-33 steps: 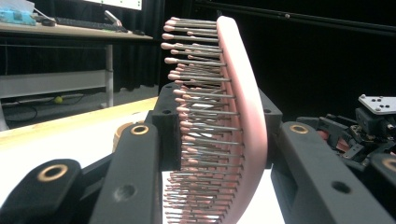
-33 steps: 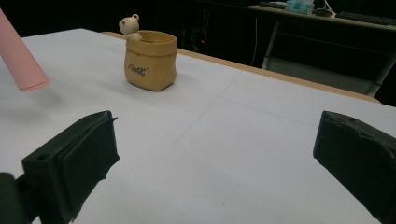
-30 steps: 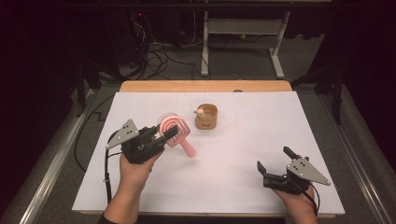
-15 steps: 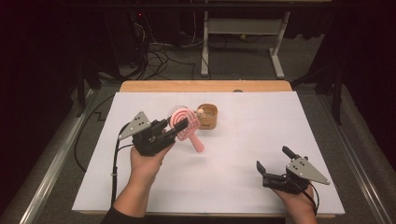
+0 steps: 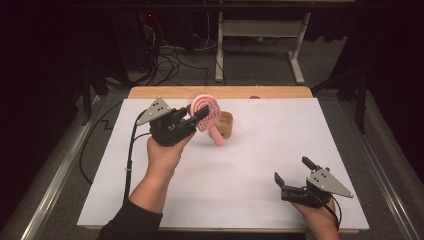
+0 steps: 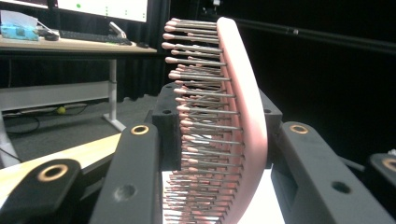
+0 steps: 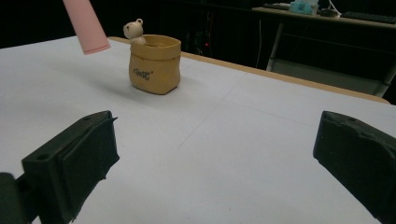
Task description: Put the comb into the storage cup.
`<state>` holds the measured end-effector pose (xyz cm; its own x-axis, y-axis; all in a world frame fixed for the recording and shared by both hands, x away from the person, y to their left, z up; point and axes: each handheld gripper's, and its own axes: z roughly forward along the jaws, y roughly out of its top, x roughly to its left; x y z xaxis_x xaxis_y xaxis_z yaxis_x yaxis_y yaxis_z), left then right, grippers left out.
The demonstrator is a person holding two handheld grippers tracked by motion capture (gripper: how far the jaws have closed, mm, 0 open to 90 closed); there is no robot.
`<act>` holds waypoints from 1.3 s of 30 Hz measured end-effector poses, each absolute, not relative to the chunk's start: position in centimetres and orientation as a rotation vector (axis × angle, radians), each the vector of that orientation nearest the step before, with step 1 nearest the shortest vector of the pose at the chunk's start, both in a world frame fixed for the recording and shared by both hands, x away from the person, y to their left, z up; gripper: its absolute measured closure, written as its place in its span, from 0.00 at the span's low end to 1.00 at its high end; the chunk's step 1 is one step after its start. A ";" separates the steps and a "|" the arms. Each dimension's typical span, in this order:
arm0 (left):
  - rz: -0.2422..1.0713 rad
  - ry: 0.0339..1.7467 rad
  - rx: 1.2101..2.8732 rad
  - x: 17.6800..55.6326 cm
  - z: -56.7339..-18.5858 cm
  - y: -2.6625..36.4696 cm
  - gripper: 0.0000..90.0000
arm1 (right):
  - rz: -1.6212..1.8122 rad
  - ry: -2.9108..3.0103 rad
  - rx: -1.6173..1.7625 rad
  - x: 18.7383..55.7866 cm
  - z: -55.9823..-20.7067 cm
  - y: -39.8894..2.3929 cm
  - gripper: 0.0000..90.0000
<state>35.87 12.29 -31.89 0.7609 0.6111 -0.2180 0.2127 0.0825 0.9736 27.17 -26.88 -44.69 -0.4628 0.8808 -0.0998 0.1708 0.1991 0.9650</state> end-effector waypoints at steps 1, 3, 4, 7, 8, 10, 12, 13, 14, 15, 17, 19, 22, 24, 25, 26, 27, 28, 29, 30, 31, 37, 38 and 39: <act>0.335 0.702 1.489 36.1 -31.7 12.2 0.70 | 1.308 1.787 0.984 27.1 -44.7 -26.9 0.00; 0.348 0.702 1.488 36.4 -31.4 12.0 0.70 | 1.308 1.783 0.981 27.1 -44.6 -26.8 0.00; 0.355 0.701 1.493 36.5 -31.2 11.9 0.70 | 1.311 1.783 0.983 27.1 -44.6 -26.8 0.00; 0.361 0.711 1.488 37.2 -30.9 11.8 0.70 | 1.309 1.786 0.979 27.1 -44.6 -26.7 0.00; 0.358 0.716 1.485 37.4 -30.8 11.7 0.70 | 1.310 1.786 0.978 27.1 -44.6 -26.7 0.00; 0.362 0.719 1.484 37.7 -30.7 11.6 0.70 | 1.313 1.786 0.977 27.1 -44.6 -26.7 0.00; 0.373 0.718 1.492 38.0 -30.4 11.4 0.70 | 1.311 1.785 0.976 27.0 -44.6 -26.8 0.00; 0.375 0.718 1.489 38.2 -30.3 11.3 0.70 | 1.313 1.784 0.977 27.0 -44.6 -26.8 0.00; 0.376 0.717 1.488 38.3 -30.2 11.2 0.70 | 1.316 1.783 0.981 27.0 -44.6 -26.8 0.00; 0.377 0.717 1.487 38.5 -30.0 11.0 0.70 | 1.316 1.781 0.982 27.0 -44.6 -26.9 0.00; 0.385 0.717 1.487 38.9 -29.9 10.7 0.70 | 1.315 1.777 0.986 27.0 -44.6 -27.0 0.00; 0.383 0.723 1.488 39.4 -29.8 10.3 0.70 | 1.325 1.772 0.985 27.0 -44.5 -27.1 0.00; 0.391 0.730 1.492 40.0 -29.7 9.9 0.71 | 1.328 1.768 0.989 27.0 -44.5 -27.2 0.00; 0.394 0.736 1.492 40.5 -29.7 9.7 0.71 | 1.330 1.766 0.991 27.0 -44.4 -27.2 0.00; 0.395 0.742 1.485 40.8 -29.6 9.7 0.71 | 1.334 1.768 0.988 27.0 -44.4 -27.2 0.00; 0.393 0.746 1.480 40.9 -29.6 9.7 0.70 | 1.339 1.772 0.986 27.1 -44.4 -27.2 0.00; 0.388 0.750 1.469 41.1 -29.6 9.8 0.71 | 1.341 1.772 0.980 27.1 -44.4 -27.2 0.00; 0.386 0.754 1.462 41.3 -29.5 9.8 0.71 | 1.344 1.771 0.982 27.0 -44.4 -27.2 0.00; 0.387 0.758 1.456 41.5 -29.5 9.9 0.71 | 1.348 1.770 0.978 27.0 -44.3 -27.1 0.00; 0.390 0.760 1.455 41.6 -29.5 9.9 0.70 | 1.352 1.769 0.973 27.0 -44.3 -27.1 0.00; 0.397 0.763 1.454 41.9 -29.5 9.8 0.70 | 1.351 1.772 0.971 27.0 -44.3 -27.0 0.00; 0.389 0.803 1.439 43.2 -30.2 9.9 0.70 | 1.356 1.774 0.972 26.9 -44.3 -26.9 0.00; 0.391 0.810 1.439 43.4 -30.3 9.9 0.70 | 1.357 1.774 0.974 26.9 -44.3 -26.9 0.00; 0.396 0.816 1.439 43.6 -30.4 9.9 0.70 | 1.356 1.775 0.974 26.9 -44.3 -26.9 0.00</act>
<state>43.62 9.89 -30.41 0.6791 0.6891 -0.2531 0.2277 0.1300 0.9650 26.93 -26.94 -44.28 -0.4808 0.8732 -0.0798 0.1525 0.1729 0.9731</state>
